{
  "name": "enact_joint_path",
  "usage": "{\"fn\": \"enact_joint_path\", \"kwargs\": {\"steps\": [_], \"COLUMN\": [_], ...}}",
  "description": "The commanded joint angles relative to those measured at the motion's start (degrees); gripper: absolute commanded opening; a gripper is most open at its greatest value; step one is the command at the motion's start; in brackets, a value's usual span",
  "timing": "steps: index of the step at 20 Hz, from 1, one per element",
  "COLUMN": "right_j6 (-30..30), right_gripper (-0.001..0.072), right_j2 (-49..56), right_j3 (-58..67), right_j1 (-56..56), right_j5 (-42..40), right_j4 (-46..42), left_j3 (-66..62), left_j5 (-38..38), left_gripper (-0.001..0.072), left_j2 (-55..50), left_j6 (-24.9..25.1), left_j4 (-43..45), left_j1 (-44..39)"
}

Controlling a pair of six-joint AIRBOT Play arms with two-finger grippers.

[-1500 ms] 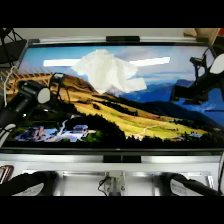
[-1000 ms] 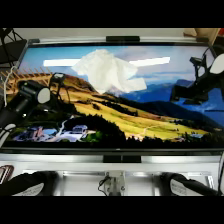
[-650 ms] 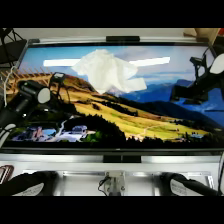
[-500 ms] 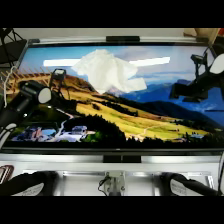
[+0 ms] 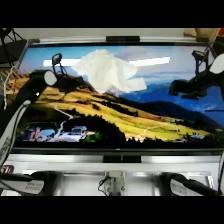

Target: Fold the shirts.

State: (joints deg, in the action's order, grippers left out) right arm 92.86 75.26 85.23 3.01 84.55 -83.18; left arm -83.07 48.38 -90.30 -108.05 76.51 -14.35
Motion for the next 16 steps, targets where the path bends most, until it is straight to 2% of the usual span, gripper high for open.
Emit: {"fn": "enact_joint_path", "kwargs": {"steps": [1,6,10,11,12,13,14,15,16], "right_j6": [0.1,0.1,0.2,0.1,0.1,0.1,0.1,0.1,0.1], "right_gripper": [0.0666,0.0666,0.0666,0.0666,0.0666,0.0666,0.0666,0.0666,0.0666], "right_j2": [0.0,0.0,0.0,0.0,0.0,0.0,0.0,0.0,0.0], "right_j3": [0.0,0.0,0.0,0.0,0.0,0.0,0.0,0.0,0.0], "right_j1": [0.0,0.0,0.0,0.0,0.0,0.0,0.0,0.0,0.0], "right_j5": [0.5,0.3,-0.7,-0.8,-0.9,-1.1,-1.2,-1.5,-1.8], "right_j4": [4.1,6.5,6.6,6.6,6.6,6.6,6.6,6.6,6.6], "left_j3": [-13.1,-23.2,-23.5,-23.5,-23.5,-23.5,-23.6,-24.1,-24.9], "left_j5": [-0.6,-0.9,-3.8,-4.3,-5.2,-6.3,-6.6,-6.3,-5.4], "left_gripper": [0.072,0.072,0.072,0.07,0.0564,0.0364,0.0101,0.0057,0.0056], "left_j2": [-14.4,-27.8,-31.3,-31.9,-32.0,-32.0,-31.6,-31.1,-30.2], "left_j6": [5.4,12.6,13.1,13.1,13.1,13.1,13.1,14.8,17.7], "left_j4": [-15.8,-26.8,-29.7,-30.3,-30.9,-31.3,-32.0,-32.6,-33.3], "left_j1": [4.4,4.3,4.3,4.3,4.3,4.3,4.4,4.5,4.6]}}
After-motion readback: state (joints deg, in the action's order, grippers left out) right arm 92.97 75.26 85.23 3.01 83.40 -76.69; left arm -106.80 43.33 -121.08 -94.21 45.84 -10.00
